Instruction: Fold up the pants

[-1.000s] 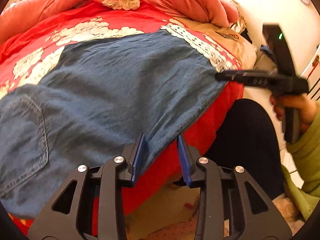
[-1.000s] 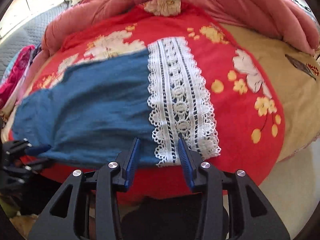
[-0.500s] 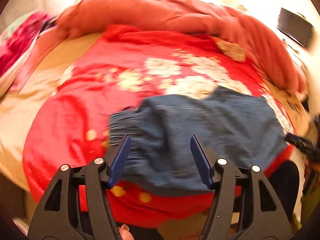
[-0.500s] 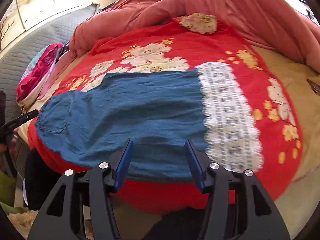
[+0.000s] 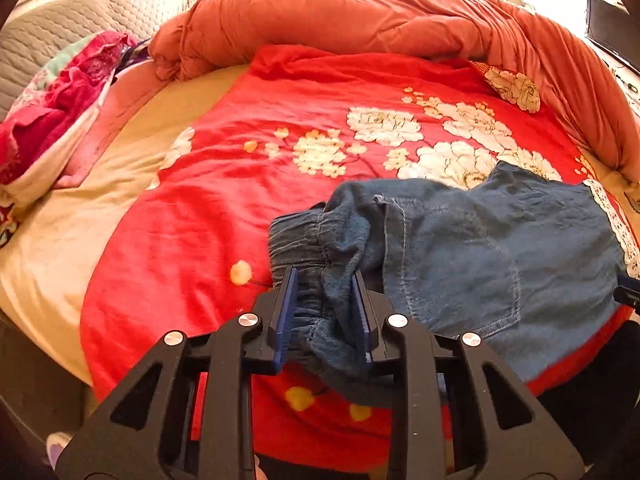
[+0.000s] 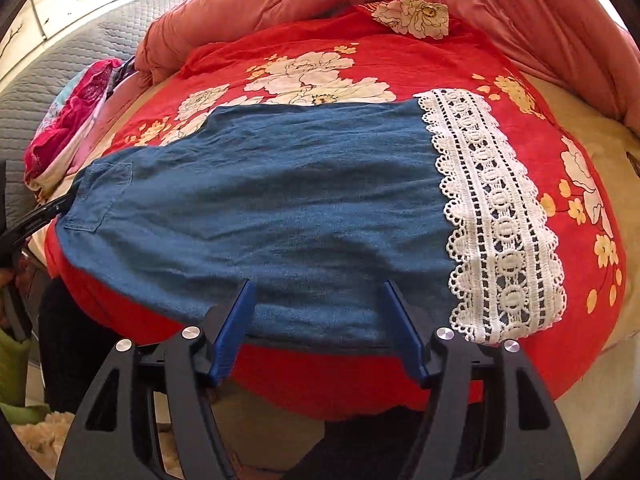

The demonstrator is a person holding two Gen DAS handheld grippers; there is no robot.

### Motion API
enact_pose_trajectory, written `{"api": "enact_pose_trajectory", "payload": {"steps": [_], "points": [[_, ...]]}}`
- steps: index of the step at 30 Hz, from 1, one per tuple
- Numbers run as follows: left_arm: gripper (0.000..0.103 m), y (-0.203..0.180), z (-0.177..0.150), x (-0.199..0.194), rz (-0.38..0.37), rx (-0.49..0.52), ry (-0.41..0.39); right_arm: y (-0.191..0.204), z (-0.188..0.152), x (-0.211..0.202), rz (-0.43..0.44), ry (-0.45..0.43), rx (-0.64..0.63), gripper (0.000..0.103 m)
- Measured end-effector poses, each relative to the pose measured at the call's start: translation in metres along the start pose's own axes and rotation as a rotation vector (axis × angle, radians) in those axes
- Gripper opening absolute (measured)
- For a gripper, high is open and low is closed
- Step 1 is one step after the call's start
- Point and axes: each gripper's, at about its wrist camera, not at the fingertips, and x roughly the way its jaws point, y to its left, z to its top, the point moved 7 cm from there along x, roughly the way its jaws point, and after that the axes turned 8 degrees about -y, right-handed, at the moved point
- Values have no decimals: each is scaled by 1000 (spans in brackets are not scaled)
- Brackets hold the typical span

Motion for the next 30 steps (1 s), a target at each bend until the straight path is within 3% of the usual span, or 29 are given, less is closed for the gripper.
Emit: {"api": "enact_pose_trajectory", "payload": {"steps": [3, 5, 8, 12, 15, 21, 25, 28, 30], "points": [[33, 0, -13, 14, 10, 6, 37, 0, -4, 5, -10, 12, -8, 64], [35, 0, -13, 12, 8, -7, 22, 1, -4, 5, -11, 12, -17, 65], [45, 6, -5, -4, 14, -39, 7, 1, 0, -5, 15, -15, -6, 65], [48, 8, 20, -46, 67, -23, -92, 1, 12, -22, 45, -91, 0, 65], [53, -26, 37, -57, -60, -17, -123, 3, 20, -20, 53, -103, -2, 65], [53, -133, 31, -29, -307, 95, -35, 7, 24, -6, 63, -80, -2, 65], [53, -177, 3, -5, -348, 176, 47, 0, 14, 4, 48, -34, 17, 64], [54, -187, -25, 14, -327, 218, 120, -6, 6, 10, 64, -28, 32, 64], [56, -188, -33, 18, -324, 237, 102, -5, 5, 9, 74, -36, 32, 65]]}}
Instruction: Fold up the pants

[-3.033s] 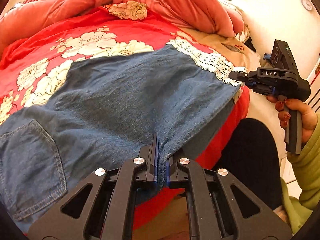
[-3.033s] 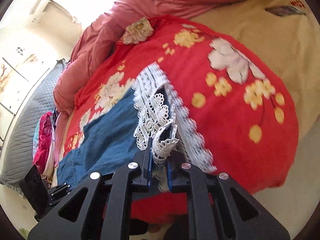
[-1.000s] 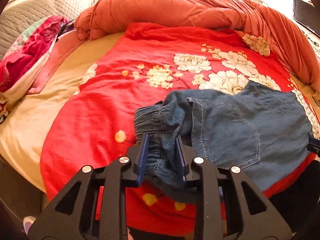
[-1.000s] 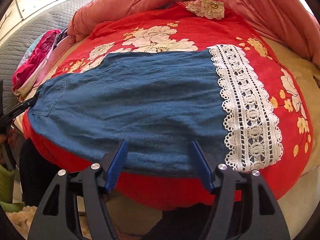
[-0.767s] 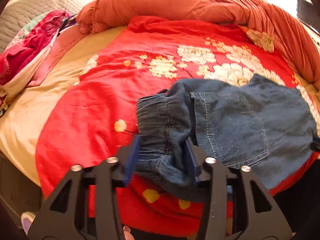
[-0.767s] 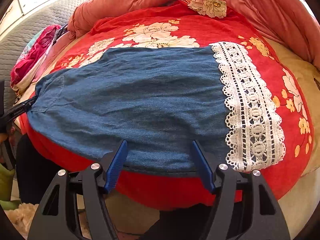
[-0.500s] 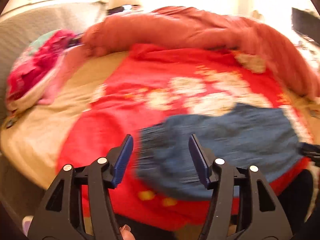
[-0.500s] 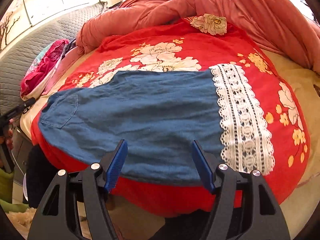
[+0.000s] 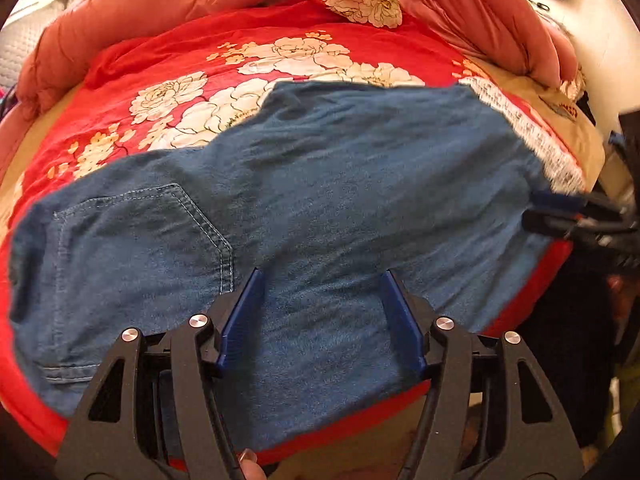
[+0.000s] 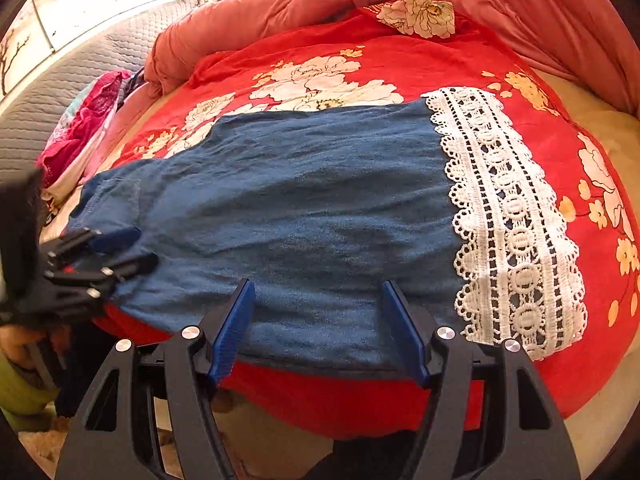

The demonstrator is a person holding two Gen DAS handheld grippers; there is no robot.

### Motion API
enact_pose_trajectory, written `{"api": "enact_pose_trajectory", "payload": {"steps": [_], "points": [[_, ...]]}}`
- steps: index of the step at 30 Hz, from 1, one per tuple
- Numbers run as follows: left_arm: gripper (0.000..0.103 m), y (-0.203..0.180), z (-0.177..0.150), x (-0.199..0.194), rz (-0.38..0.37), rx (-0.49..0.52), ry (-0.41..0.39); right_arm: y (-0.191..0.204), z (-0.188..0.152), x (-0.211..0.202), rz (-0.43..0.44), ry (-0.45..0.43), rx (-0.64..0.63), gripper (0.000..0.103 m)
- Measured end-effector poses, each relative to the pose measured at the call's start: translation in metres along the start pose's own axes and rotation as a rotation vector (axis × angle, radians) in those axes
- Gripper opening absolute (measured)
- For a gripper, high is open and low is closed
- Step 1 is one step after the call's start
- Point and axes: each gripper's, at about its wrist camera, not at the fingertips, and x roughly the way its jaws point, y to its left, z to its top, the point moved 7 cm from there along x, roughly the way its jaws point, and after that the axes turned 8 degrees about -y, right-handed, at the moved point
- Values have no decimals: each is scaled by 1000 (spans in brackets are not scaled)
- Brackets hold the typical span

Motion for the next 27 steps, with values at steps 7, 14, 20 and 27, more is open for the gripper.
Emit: {"api": "enact_pose_trajectory", "payload": {"steps": [7, 14, 20, 27], "points": [[56, 15, 27, -30, -79, -71, -52, -26, 36, -34, 69, -129, 116, 65], [58, 31, 89, -19, -111, -117, -78, -101, 101, -30, 11, -143, 150, 65], [58, 41, 122, 19, -149, -181, -22, -142, 124, 13, 90, -58, 230, 61], [56, 60, 129, 59, -125, -207, 51, -157, 128, 60, 133, 67, 240, 52]]}}
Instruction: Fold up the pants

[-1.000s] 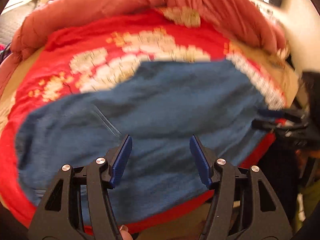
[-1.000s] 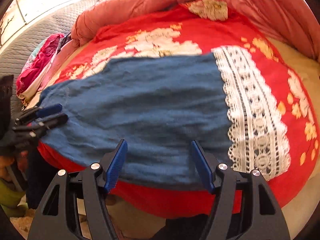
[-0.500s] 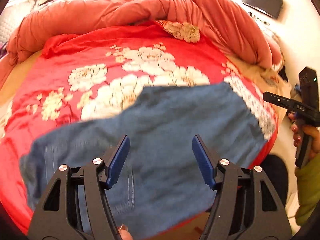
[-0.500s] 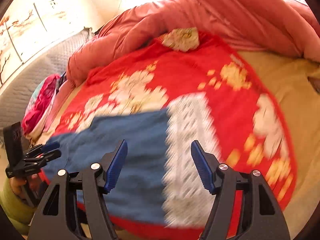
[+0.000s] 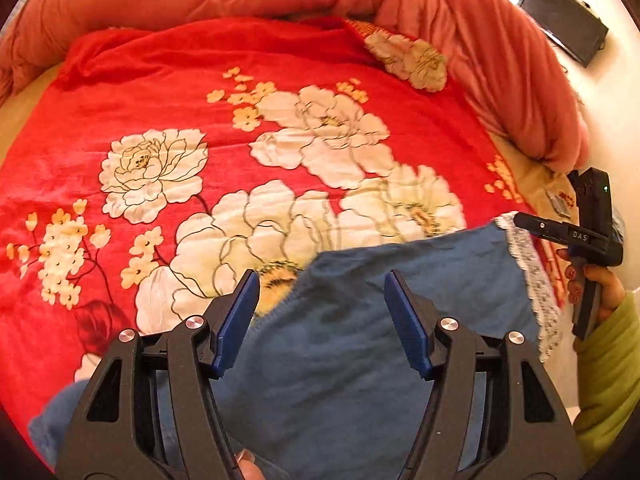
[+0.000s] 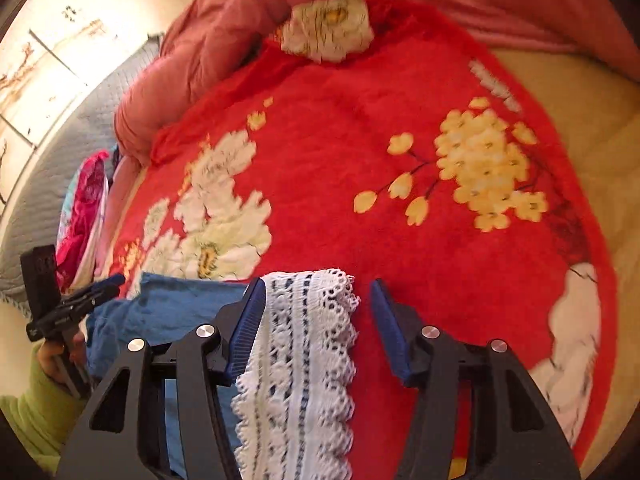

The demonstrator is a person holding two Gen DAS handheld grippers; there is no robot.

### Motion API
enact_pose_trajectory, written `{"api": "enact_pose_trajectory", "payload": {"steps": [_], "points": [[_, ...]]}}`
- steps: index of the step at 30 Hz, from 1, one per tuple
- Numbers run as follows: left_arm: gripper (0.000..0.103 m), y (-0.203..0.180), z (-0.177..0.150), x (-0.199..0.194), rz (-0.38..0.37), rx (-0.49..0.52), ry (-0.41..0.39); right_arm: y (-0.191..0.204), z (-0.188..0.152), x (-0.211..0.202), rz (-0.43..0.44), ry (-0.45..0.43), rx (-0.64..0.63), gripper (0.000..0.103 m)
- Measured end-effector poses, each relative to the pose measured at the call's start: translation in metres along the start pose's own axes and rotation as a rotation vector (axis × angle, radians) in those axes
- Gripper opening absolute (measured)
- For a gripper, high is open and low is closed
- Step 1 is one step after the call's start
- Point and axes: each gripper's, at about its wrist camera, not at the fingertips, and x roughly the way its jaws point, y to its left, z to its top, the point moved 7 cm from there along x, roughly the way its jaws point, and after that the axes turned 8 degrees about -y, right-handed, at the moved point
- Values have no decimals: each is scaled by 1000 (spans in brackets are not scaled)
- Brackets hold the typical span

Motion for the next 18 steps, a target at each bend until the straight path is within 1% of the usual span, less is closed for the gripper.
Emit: {"api": "enact_pose_trajectory", "payload": {"steps": [1, 3, 6, 8, 9, 10, 11, 12, 13, 15, 16, 17, 18], "points": [[55, 3, -1, 3, 4, 1, 8, 1, 0, 6, 3, 14, -14, 50], [50, 7, -5, 13, 0, -6, 31, 2, -2, 14, 12, 38, -33, 50], [47, 10, -9, 24, -7, -9, 51, 4, -5, 23, 27, 51, -53, 50], [47, 9, -10, 32, -18, -1, 59, 4, -6, 23, 34, 47, -61, 47], [47, 8, -11, 38, -26, 2, 71, 5, -7, 23, 41, 45, -60, 41], [48, 8, -12, 42, -29, 5, 74, 5, -8, 21, 37, 39, -65, 36], [49, 7, -12, 46, -34, 12, 71, 6, -10, 18, 26, 27, -79, 34], [54, 5, -12, 49, -41, 18, 72, 12, -13, 15, 29, 15, -104, 28], [55, 3, -12, 51, -50, 21, 71, 16, -16, 14, 37, 9, -119, 25], [55, -1, -12, 51, -65, 22, 68, 24, -22, 9, 43, -8, -151, 23], [53, -3, -12, 50, -68, 23, 66, 29, -25, 5, 45, -25, -174, 21], [36, -5, -13, 50, -71, 22, 64, 33, -26, 0, 51, -43, -192, 21], [15, -7, -13, 48, -81, 18, 62, 37, -26, -3, 56, -58, -200, 21]]}}
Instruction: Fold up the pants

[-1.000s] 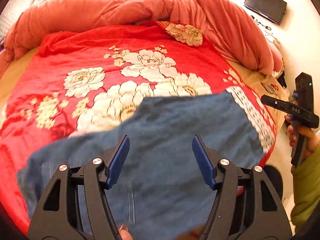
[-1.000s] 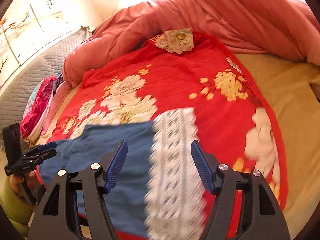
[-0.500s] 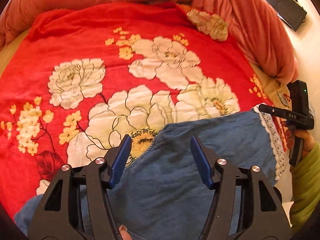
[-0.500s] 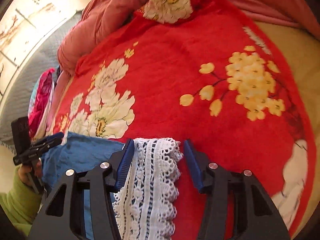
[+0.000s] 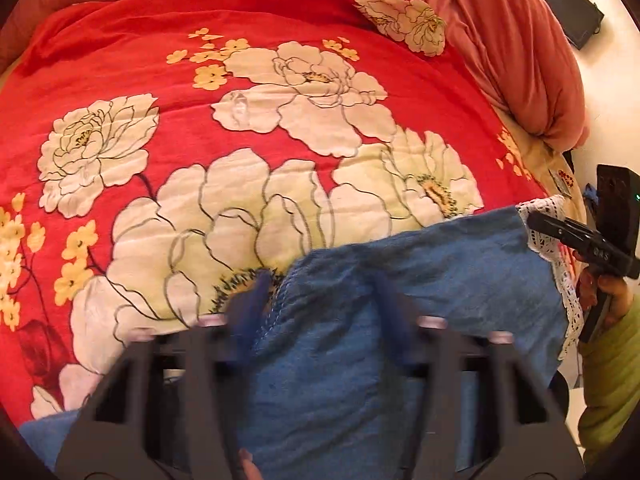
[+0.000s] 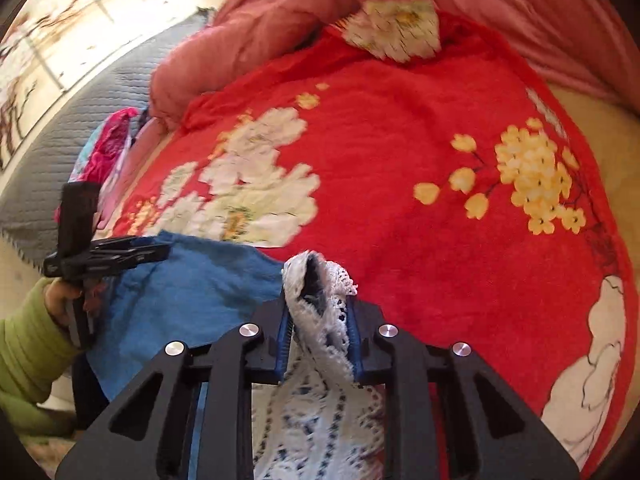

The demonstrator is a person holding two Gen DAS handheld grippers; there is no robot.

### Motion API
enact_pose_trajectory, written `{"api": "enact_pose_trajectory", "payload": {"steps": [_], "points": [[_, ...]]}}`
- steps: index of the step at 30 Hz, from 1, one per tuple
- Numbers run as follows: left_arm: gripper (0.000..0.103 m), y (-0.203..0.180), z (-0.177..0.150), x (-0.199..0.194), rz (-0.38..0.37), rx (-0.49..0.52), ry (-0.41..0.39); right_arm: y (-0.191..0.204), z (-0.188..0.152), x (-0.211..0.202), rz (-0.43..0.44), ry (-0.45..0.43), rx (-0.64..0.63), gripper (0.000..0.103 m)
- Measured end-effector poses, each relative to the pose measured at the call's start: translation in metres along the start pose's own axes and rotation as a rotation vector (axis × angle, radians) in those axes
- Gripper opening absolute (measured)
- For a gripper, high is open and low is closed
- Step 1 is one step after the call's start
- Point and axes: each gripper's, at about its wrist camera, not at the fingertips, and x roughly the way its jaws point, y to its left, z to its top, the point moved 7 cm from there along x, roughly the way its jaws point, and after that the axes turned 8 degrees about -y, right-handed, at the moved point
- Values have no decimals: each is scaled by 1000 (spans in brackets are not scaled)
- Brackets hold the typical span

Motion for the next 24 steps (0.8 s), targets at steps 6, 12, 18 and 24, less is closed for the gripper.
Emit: {"api": "enact_pose_trajectory", "payload": {"steps": [6, 12, 18, 24], "points": [[5, -17, 16, -25, 45, 52, -128, 19, 33, -34, -27, -138, -78, 19], [5, -14, 14, -10, 120, 82, -132, 10, 38, -4, -134, -56, -180, 19], [10, -6, 1, 7, 163, 110, -114, -16, 10, 27, -239, 38, -189, 25], [12, -2, -1, 9, 142, 85, -120, -26, 5, 26, -314, 13, -179, 41]]}}
